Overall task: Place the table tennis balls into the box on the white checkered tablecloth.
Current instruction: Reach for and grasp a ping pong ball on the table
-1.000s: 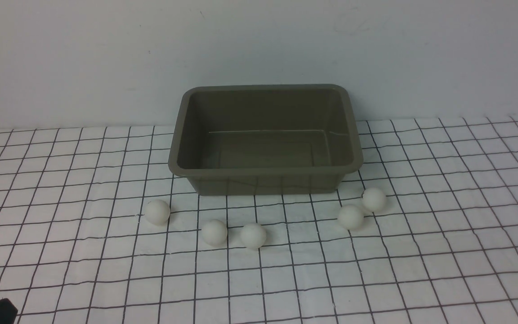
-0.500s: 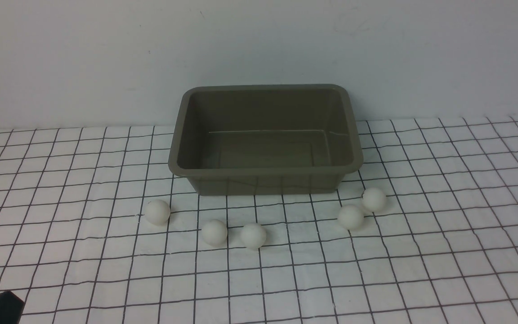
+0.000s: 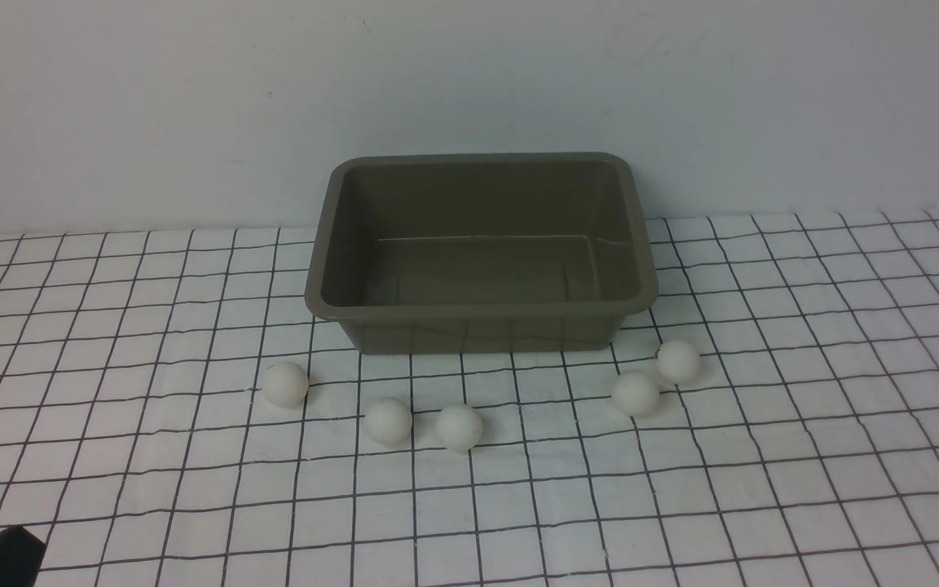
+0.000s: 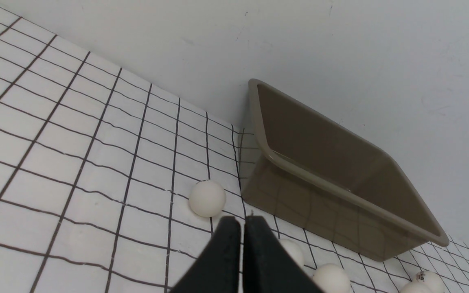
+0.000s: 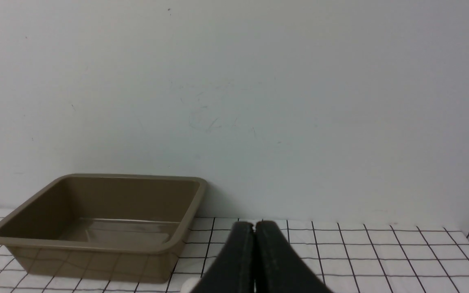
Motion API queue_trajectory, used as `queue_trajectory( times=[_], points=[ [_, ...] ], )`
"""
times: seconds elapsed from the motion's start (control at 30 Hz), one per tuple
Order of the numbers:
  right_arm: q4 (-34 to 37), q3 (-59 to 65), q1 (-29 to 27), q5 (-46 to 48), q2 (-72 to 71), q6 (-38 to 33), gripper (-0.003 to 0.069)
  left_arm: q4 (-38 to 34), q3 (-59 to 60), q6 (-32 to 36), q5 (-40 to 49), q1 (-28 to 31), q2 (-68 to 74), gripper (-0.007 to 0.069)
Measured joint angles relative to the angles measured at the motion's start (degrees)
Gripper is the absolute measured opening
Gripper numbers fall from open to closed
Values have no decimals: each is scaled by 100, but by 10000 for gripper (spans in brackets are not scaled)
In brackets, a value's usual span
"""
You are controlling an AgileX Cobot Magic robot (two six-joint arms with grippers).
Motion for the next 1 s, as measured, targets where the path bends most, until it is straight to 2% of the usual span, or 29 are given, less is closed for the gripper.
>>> queue_trajectory(
  times=[0.13, 0.2, 0.3, 0.33, 0.47, 0.6, 0.7, 1.0],
  points=[
    [0, 0, 0, 105, 0, 0, -14, -74, 0, 0, -5, 0, 0, 7],
    [0, 0, 0, 106, 0, 0, -14, -256, 0, 0, -5, 0, 0, 43],
    [47, 0, 0, 111, 0, 0, -14, -437, 0, 0, -21, 0, 0, 109],
    [117, 0, 0, 119, 0, 0, -14, -532, 0, 0, -22, 0, 0, 161],
    [435, 0, 0, 118, 0, 0, -14, -994, 0, 12, -22, 0, 0, 291],
    [584, 0, 0, 125, 0, 0, -14, -1410, 0, 110, -7, 0, 0, 341],
    [681, 0, 0, 159, 0, -53, -14, -1562, -13, 453, 83, 0, 0, 346],
    [1282, 0, 0, 365, 0, -1197, -14, -1582, -993, 2492, 870, 0, 20, 295]
  ],
)
